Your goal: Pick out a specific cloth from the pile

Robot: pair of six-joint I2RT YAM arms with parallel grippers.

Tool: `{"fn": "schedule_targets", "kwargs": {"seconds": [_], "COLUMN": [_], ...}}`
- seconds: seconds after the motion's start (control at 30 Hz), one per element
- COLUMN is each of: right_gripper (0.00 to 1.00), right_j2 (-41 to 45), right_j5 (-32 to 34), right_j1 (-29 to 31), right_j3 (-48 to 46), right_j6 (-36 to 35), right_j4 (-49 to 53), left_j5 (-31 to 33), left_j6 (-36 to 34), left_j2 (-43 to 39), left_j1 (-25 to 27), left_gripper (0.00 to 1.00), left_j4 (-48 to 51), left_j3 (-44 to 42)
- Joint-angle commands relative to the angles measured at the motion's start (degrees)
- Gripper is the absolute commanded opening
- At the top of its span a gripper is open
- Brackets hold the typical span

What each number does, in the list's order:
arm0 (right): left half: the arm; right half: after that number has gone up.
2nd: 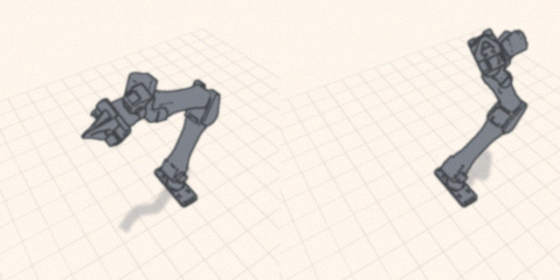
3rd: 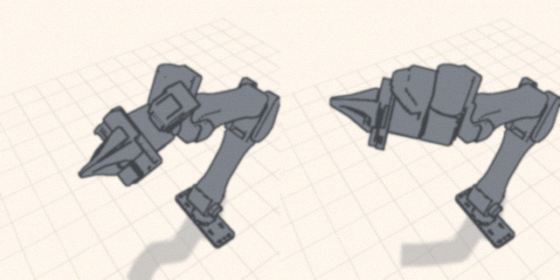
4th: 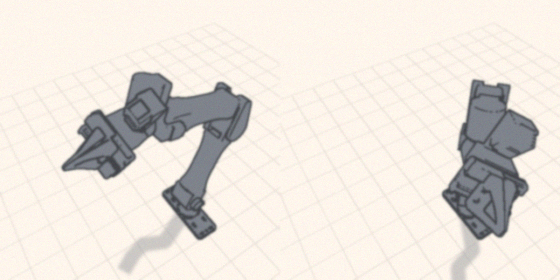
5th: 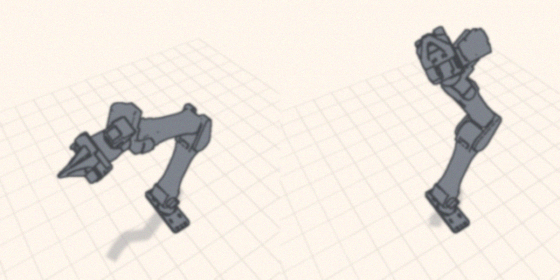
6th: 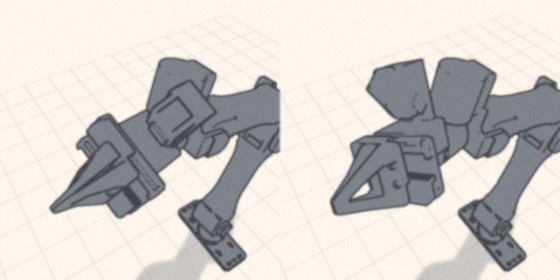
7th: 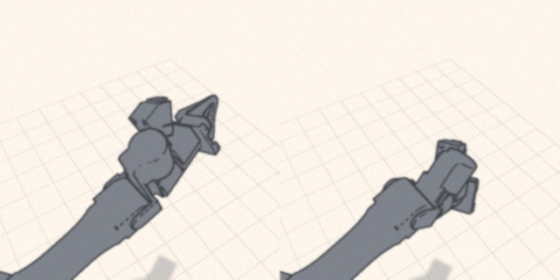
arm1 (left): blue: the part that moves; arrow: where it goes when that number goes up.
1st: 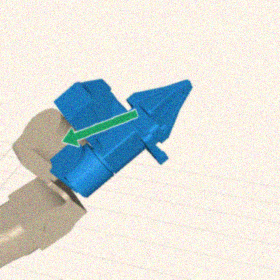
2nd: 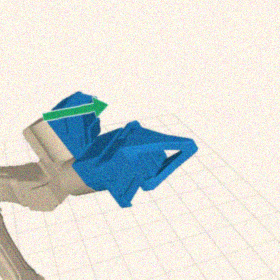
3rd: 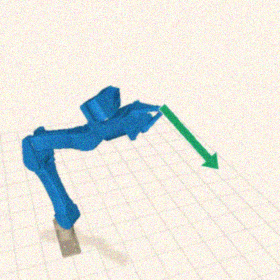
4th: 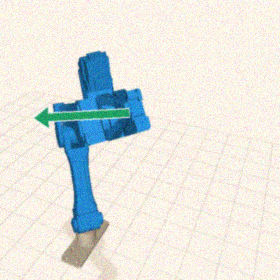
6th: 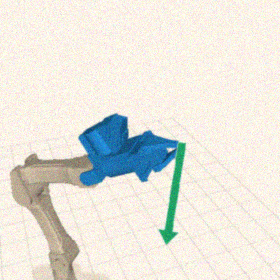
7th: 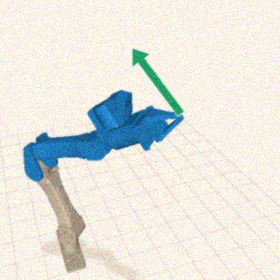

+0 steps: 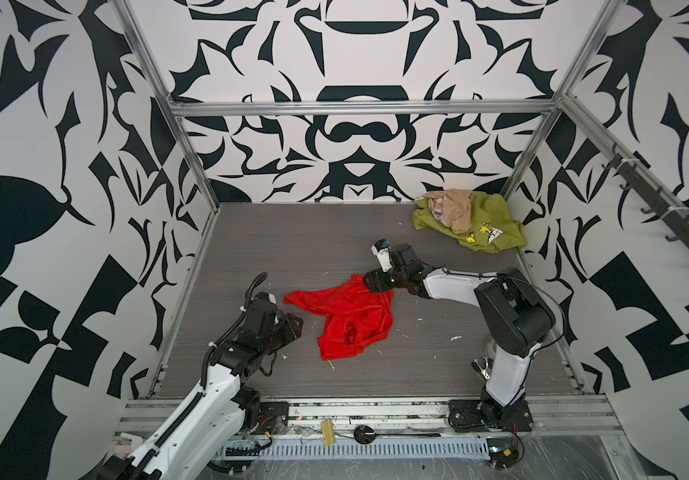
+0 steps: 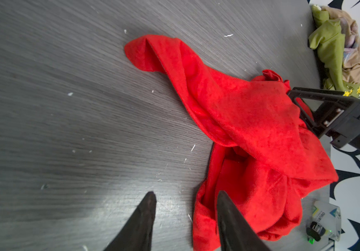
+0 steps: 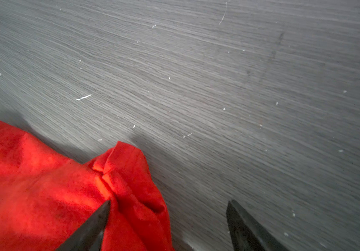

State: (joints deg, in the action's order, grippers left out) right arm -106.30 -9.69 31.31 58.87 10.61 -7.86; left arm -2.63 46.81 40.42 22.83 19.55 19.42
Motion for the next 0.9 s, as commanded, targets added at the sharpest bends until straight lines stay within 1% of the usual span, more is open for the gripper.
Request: {"fn": "schedule_targets", "kwargs": {"seconds": [0.0, 0.13, 0.23, 0.33, 0.47, 0.53, 0.57, 0.6, 0.7, 0.87], "right_gripper": [0.84, 0.85, 0.85, 0.84, 0.84, 0.85, 0.86, 0.88, 0.98, 0.99], "right_j2": [3.29, 6.12, 8.24, 10.01, 12.34, 13.61, 14.33, 15.12, 17.35, 20.28], "right_j5": [0.07, 0.19, -0.01, -0.89, -1.53, -1.3, -1.09, -0.49, 0.95, 2.13], "right_j1": [-0.11, -0.18, -0.03, -0.02, 0.12, 0.1, 0.15, 0.2, 0.21, 0.33], "right_j3": [0.08, -0.31, -0.76, -1.36, -2.35, -2.94, -3.35, -3.72, -5.17, -7.0], "right_j6": [-0.02, -0.43, -0.44, 0.54, 0.99, 0.93, 0.81, 0.8, 0.64, 0.21], "right_j4": [-0.91, -0.15, -0.01, -0.62, -0.94, -0.84, -0.68, -0.5, -0.14, 0.36], "left_j5": [1.19, 2.32, 2.9, 2.13, -2.9, -3.47, -3.94, -4.39, -6.05, -8.06], "left_j6": [-1.78, -3.65, -6.31, -9.73, -12.68, -13.87, -14.4, -14.42, -12.92, -11.47], "left_j2": [-0.82, 0.13, 3.86, 12.4, 26.85, 32.06, 36.12, 38.44, 42.56, 44.83], "left_j1": [-0.28, -0.29, -0.78, -2.52, -5.56, -5.94, -6.08, -6.25, -6.39, -6.39], "left_gripper": [0.53, 0.57, 0.59, 0.6, 0.61, 0.63, 0.64, 0.65, 0.67, 0.69], "left_j4": [2.11, 0.81, -4.13, -11.23, -18.96, -19.9, -20.06, -20.16, -21.58, -23.33], "left_j3": [2.49, 4.36, 6.59, 10.42, 17.35, 20.67, 22.24, 23.56, 24.7, 23.35]}}
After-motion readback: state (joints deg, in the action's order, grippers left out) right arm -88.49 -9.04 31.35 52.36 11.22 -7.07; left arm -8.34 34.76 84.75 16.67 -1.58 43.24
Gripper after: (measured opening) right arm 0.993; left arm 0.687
